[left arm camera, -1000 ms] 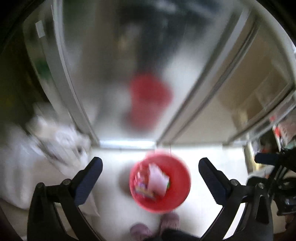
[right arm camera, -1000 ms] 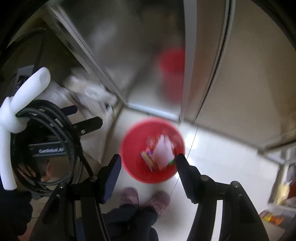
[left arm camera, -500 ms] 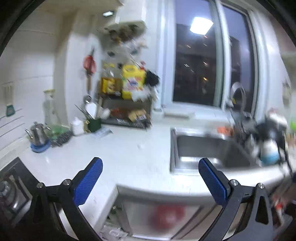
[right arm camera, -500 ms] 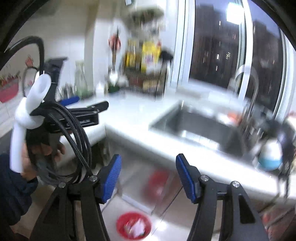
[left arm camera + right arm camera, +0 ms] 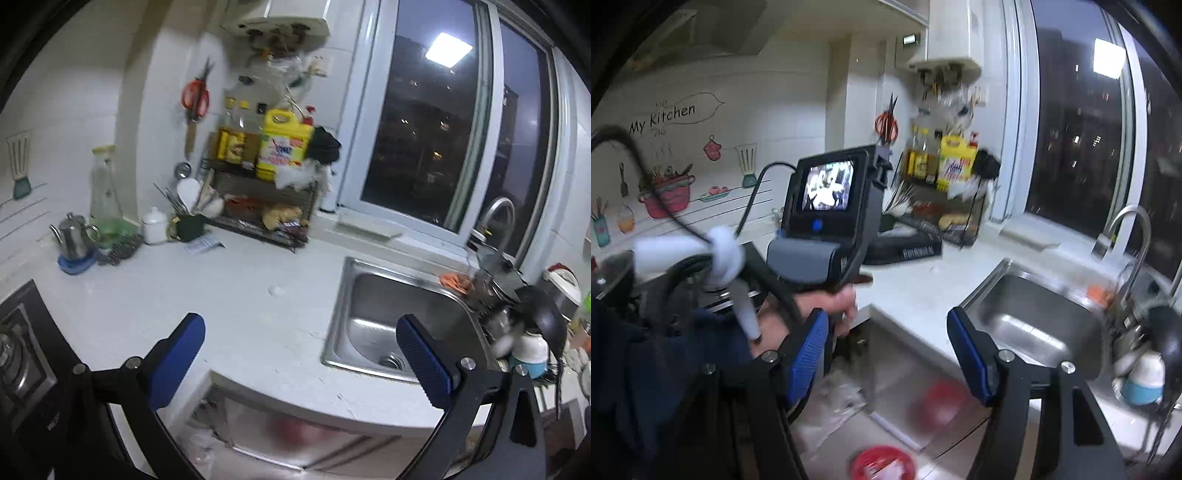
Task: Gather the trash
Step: 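Raise both tools back to the counter toward the white spoon, then grasp the white measuring spoon by its bowl with the right tool, then grasp the white paper leaflet by the green mug with the left tool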
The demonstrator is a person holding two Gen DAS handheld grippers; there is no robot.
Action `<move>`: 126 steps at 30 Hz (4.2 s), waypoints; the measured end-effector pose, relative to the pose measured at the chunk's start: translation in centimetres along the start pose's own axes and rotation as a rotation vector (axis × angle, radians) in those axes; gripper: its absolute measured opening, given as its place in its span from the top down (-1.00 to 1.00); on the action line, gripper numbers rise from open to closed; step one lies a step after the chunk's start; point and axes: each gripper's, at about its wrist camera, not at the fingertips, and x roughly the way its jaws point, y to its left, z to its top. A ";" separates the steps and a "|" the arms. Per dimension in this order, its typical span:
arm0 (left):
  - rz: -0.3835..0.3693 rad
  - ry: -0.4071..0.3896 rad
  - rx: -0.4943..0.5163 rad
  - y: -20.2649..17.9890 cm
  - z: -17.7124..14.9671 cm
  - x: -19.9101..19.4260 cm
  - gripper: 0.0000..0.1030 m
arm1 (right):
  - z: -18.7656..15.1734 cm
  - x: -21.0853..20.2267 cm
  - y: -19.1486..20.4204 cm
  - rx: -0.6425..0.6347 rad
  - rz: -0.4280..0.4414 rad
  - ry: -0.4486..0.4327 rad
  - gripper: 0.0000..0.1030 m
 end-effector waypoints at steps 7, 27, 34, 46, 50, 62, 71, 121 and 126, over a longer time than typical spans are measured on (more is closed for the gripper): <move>-0.014 0.134 -0.089 0.7 -0.5 1.2 -1.00 | -2.8 3.8 -2.7 -0.030 -0.053 -0.061 -0.38; 0.048 0.334 -0.094 9.3 5.7 16.0 -1.00 | 2.1 22.6 -8.3 0.092 -0.207 0.114 -0.44; 0.030 0.376 -0.102 12.3 7.5 21.7 -0.99 | 3.0 29.8 -10.2 0.136 -0.262 0.201 -0.53; -0.026 0.443 -0.171 16.4 9.1 28.9 -0.99 | 3.0 38.3 -10.5 0.159 -0.281 0.312 -0.60; -0.026 0.458 -0.143 16.7 9.0 30.3 -0.99 | 2.6 40.2 -10.5 0.166 -0.277 0.349 -0.60; 0.004 0.503 -0.057 18.3 8.3 33.2 -0.99 | 0.9 46.2 -11.2 0.192 -0.248 0.463 -0.60; 0.009 0.559 -0.016 19.5 6.9 35.8 -0.99 | -0.1 50.3 -12.0 0.248 -0.231 0.540 -0.59; 0.060 0.661 0.046 23.1 8.8 44.9 -0.99 | -0.6 61.5 -11.8 0.347 -0.156 0.640 0.47; 0.082 0.614 0.052 24.5 9.9 46.8 -0.99 | 0.6 63.8 -11.7 0.346 -0.139 0.622 0.47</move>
